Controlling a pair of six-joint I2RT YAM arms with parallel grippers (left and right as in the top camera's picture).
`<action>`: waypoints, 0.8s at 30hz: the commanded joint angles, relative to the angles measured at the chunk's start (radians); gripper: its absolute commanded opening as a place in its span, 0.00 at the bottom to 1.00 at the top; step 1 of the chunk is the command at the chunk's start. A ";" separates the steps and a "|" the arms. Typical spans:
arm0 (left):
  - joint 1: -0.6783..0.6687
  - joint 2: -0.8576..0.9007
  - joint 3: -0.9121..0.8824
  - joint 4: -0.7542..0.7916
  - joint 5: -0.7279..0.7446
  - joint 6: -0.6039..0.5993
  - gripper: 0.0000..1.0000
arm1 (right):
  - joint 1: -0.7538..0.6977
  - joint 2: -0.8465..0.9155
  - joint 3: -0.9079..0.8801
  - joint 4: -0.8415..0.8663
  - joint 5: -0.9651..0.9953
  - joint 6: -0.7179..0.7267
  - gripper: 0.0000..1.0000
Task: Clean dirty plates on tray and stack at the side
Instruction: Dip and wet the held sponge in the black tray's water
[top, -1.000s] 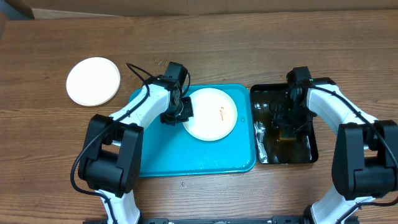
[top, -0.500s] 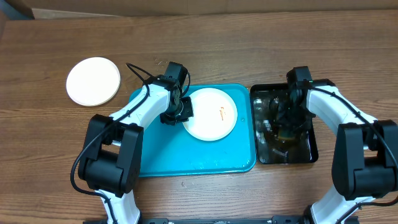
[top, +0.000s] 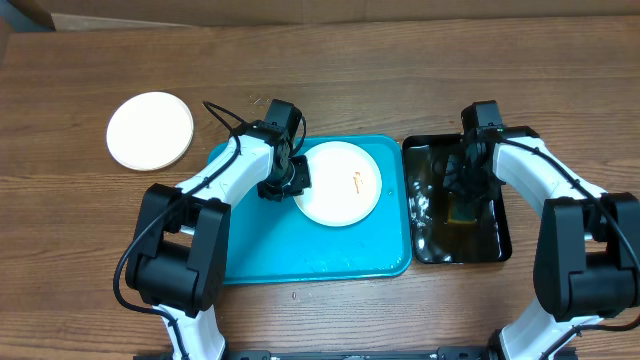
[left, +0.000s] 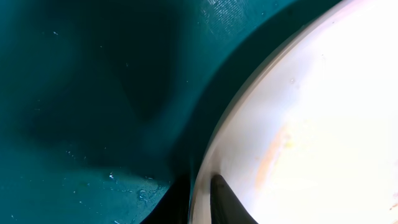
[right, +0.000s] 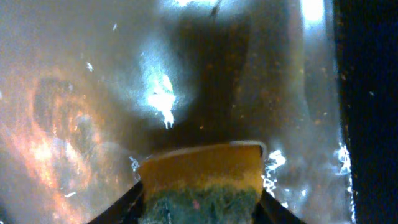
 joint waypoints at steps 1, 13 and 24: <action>-0.013 0.031 -0.011 -0.002 -0.014 -0.006 0.14 | 0.003 -0.014 0.027 0.024 0.010 -0.001 0.31; -0.013 0.031 -0.011 -0.002 -0.015 -0.006 0.21 | 0.003 -0.014 0.084 -0.005 0.009 -0.002 0.66; -0.009 0.031 -0.011 0.008 -0.024 -0.006 0.05 | 0.003 -0.014 0.107 -0.071 0.009 -0.055 1.00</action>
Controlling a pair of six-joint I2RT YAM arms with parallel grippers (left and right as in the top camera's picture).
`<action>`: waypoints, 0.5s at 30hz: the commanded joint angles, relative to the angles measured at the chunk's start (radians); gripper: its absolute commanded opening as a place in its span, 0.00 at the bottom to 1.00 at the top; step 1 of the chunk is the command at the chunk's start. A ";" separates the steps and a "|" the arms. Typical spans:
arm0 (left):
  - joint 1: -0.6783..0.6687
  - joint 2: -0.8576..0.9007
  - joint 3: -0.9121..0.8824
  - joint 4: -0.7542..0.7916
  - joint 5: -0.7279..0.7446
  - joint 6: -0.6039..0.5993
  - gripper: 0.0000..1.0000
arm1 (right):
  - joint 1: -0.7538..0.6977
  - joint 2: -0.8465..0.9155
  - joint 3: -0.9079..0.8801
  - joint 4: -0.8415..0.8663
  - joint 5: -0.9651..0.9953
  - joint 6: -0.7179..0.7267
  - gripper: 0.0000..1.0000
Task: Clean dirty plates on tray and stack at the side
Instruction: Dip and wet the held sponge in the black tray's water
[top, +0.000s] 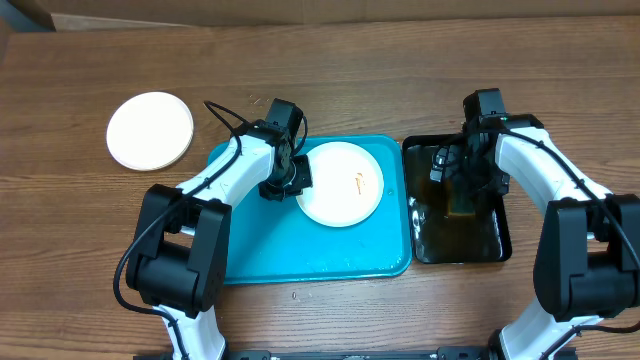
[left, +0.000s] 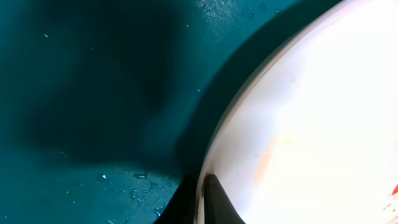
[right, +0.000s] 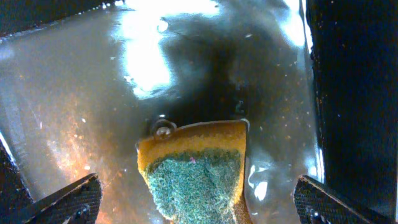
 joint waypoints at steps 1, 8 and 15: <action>-0.001 0.032 -0.013 0.002 -0.026 -0.003 0.05 | 0.003 -0.014 0.022 0.003 0.005 -0.010 1.00; 0.022 0.022 -0.012 0.001 -0.025 0.001 0.05 | 0.003 -0.014 0.022 0.003 0.005 -0.010 1.00; 0.032 0.020 -0.011 -0.001 -0.022 0.009 0.11 | 0.003 -0.014 0.021 0.003 0.005 -0.010 1.00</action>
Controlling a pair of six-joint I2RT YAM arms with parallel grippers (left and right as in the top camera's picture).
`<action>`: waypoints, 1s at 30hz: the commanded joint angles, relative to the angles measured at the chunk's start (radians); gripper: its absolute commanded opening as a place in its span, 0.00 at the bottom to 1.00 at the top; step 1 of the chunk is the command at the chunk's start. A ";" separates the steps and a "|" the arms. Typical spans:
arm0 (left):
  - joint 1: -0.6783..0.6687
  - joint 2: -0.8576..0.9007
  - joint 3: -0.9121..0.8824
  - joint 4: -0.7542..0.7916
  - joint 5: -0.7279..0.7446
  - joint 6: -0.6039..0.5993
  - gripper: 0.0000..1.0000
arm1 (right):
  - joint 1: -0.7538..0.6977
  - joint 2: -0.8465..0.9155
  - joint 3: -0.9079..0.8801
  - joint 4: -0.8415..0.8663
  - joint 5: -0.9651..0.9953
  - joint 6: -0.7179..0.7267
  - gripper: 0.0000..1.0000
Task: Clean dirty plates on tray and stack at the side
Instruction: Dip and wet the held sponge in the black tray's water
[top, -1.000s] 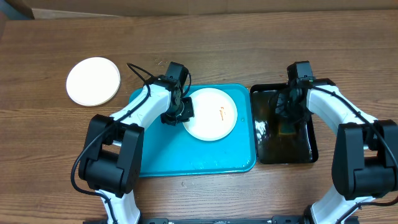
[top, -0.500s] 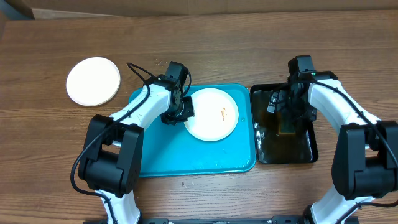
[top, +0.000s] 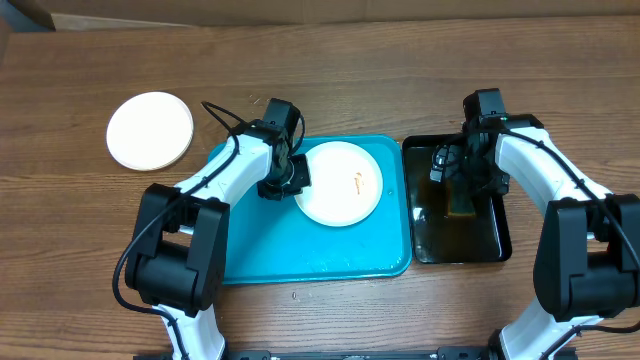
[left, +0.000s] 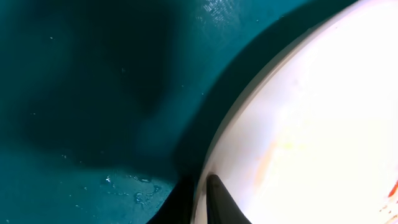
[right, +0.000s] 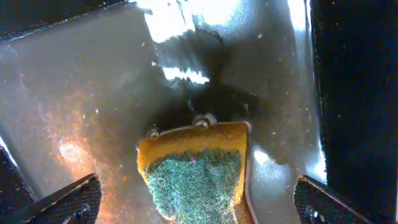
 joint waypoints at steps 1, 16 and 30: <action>0.013 0.019 -0.011 -0.003 -0.034 0.009 0.10 | 0.003 -0.014 0.021 0.003 0.005 -0.006 1.00; 0.013 0.018 0.007 -0.031 -0.034 0.027 0.15 | 0.003 -0.014 0.019 0.006 0.005 -0.006 1.00; 0.014 0.018 0.066 -0.085 -0.034 0.052 0.39 | 0.003 -0.014 0.019 0.007 0.005 -0.006 1.00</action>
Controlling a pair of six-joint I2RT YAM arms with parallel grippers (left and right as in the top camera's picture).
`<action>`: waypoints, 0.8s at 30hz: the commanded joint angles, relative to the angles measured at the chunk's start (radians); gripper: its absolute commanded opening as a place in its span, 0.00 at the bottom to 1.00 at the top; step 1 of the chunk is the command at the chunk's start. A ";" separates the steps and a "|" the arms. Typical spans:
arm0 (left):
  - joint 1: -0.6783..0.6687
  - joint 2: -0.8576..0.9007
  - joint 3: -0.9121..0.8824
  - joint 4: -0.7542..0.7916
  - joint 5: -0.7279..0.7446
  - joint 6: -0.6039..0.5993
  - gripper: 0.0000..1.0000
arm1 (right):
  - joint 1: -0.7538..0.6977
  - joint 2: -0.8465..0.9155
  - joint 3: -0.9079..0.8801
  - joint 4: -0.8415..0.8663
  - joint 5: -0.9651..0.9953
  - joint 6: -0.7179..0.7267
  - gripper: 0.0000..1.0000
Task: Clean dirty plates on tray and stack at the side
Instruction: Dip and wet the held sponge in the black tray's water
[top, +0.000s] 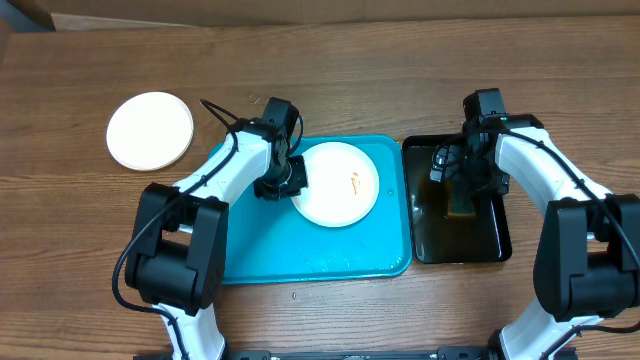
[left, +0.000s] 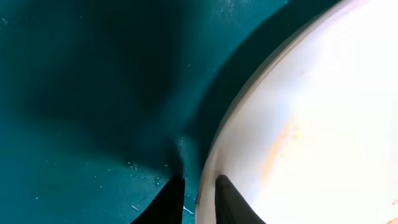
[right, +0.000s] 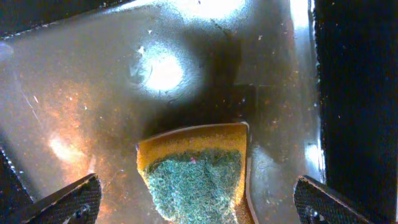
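Observation:
The dirty white plate (top: 340, 185) with an orange smear lies on the teal tray (top: 310, 245). My left gripper (top: 283, 183) stands at its left rim. In the left wrist view the left gripper (left: 199, 202) is narrowly open astride the plate (left: 311, 124) rim, and a sliver of tray shows between the outer finger and the rim. A yellow-green sponge (right: 196, 168) lies in the wet black bin (top: 495, 240). My right gripper (right: 196, 208) hangs wide open over the sponge, its fingers (right: 62, 199) well clear of it. A clean plate (top: 150, 130) sits on the table at the far left.
The black bin (right: 74, 74) holds murky water and abuts the tray's right edge. Its dark wall (right: 360, 93) rises right of the sponge. Bare wooden table (top: 400, 60) surrounds the tray, the bin and the clean plate.
My left jaws have parted a little at the plate's rim. Gripper and plate sit slightly further left. The water in the bin has calmed. The right gripper and the sponge have not moved.
At first my right gripper was shut on the sponge, low in the bin's water, while my left pinched the plate's rim. Then the right stood open and higher, with the sponge lying loose below it, and it stayed so. The left kept its pinch until now.

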 joint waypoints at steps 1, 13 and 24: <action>0.011 0.014 0.035 -0.012 -0.013 0.028 0.55 | 0.003 -0.014 0.019 0.006 0.005 -0.006 1.00; 0.011 0.014 0.035 -0.013 -0.011 0.028 0.25 | 0.003 -0.014 0.019 0.005 0.005 -0.006 1.00; 0.011 0.013 0.035 -0.010 0.017 0.028 0.12 | 0.005 -0.014 -0.039 0.037 -0.009 -0.003 0.98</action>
